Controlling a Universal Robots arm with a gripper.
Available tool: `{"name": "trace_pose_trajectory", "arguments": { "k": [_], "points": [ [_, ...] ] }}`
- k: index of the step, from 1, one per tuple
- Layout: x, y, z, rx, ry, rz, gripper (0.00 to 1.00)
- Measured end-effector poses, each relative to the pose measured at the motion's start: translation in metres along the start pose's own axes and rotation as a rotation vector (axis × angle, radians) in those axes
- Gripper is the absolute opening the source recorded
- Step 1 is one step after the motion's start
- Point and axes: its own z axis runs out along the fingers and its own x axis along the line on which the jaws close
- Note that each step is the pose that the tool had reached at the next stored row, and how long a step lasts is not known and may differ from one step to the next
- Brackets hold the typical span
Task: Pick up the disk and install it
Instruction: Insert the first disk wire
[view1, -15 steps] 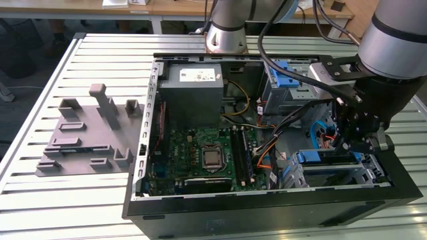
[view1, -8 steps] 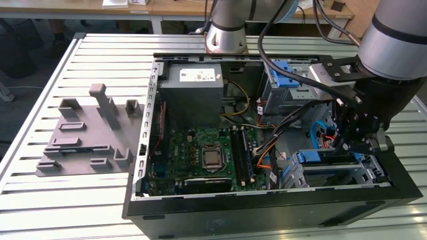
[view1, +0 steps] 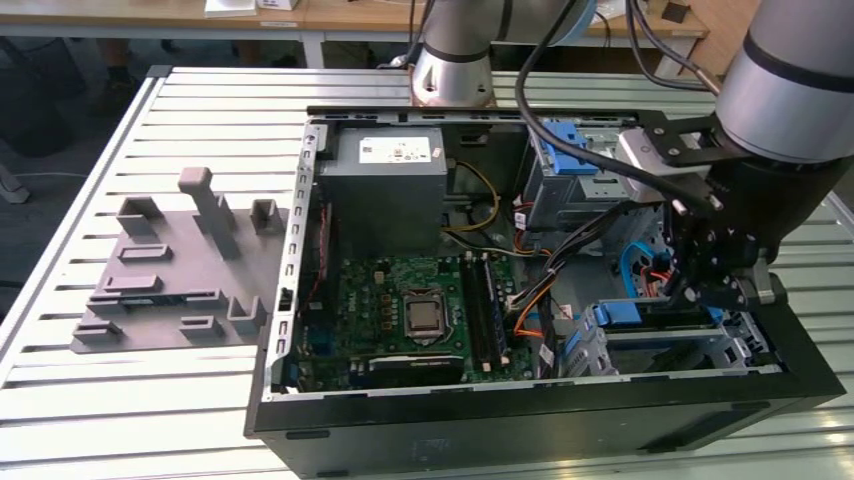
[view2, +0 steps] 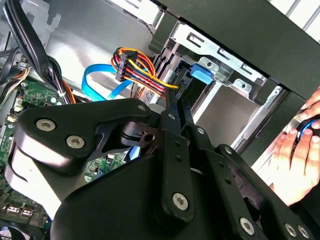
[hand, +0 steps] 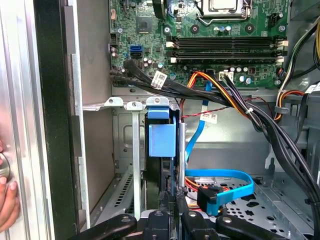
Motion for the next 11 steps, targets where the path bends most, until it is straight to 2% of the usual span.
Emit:
{"name": "trace_pose_trajectory", "arguments": {
  "k": [6, 11],
  "points": [
    [0.0003, 0.0002, 0.0016, -0.0004, -0.0029, 0.001, 0.16],
    [0.0004, 0.0006, 0.0041, -0.0047, -0.0027, 0.002, 0.16]
  ]
}}
